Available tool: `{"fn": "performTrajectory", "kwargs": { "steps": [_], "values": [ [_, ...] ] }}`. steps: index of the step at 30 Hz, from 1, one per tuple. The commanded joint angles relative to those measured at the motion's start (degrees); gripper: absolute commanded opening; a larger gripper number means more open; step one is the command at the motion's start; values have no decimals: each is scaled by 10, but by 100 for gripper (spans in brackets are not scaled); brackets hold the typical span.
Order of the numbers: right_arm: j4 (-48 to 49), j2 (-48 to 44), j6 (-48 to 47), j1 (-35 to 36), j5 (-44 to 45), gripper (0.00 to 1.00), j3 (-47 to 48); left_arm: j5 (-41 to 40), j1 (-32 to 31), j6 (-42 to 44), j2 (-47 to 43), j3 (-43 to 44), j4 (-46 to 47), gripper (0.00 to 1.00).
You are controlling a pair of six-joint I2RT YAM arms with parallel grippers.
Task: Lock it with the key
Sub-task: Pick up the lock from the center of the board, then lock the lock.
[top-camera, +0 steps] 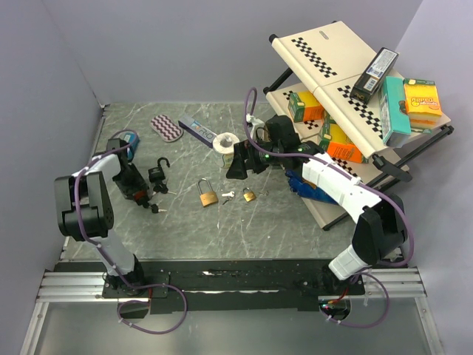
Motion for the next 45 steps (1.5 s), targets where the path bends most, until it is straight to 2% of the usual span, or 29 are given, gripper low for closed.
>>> {"fn": "performTrajectory", "kwargs": {
  "steps": [1, 3, 5, 9, 12, 15, 19, 25, 28, 35, 45],
  "values": [
    [1, 5, 7, -3, -13, 100, 11, 6, 12, 17, -42, -12, -12, 25],
    [-2, 9, 9, -3, -30, 99, 15, 38, 16, 13, -78, -12, -16, 11],
    [1, 12, 11, -2, -46, 99, 17, 63, 16, 9, -106, -8, -22, 1],
    [39, 15, 31, -2, -109, 98, 15, 145, 15, -4, -196, 1, -14, 1],
    [81, 9, 43, -2, -120, 98, 16, 184, 2, -16, -253, 11, 9, 1],
    [129, 0, 72, -1, -97, 98, 23, 234, -16, -43, -302, 24, 46, 1],
    [143, 12, 98, 11, -74, 97, 71, 275, -53, -112, -341, 41, 104, 1],
    [163, 35, 91, 66, -21, 95, 111, 267, -146, -208, -369, 40, 202, 1],
    [180, 30, 60, 109, 75, 95, 110, 242, -181, -253, -369, 43, 221, 1],
    [172, 62, 76, 153, 222, 97, 147, 233, -201, -346, -369, 39, 247, 1],
    [180, 103, 71, 161, 274, 86, 195, 236, -209, -380, -379, 18, 255, 1]
  ]
}}
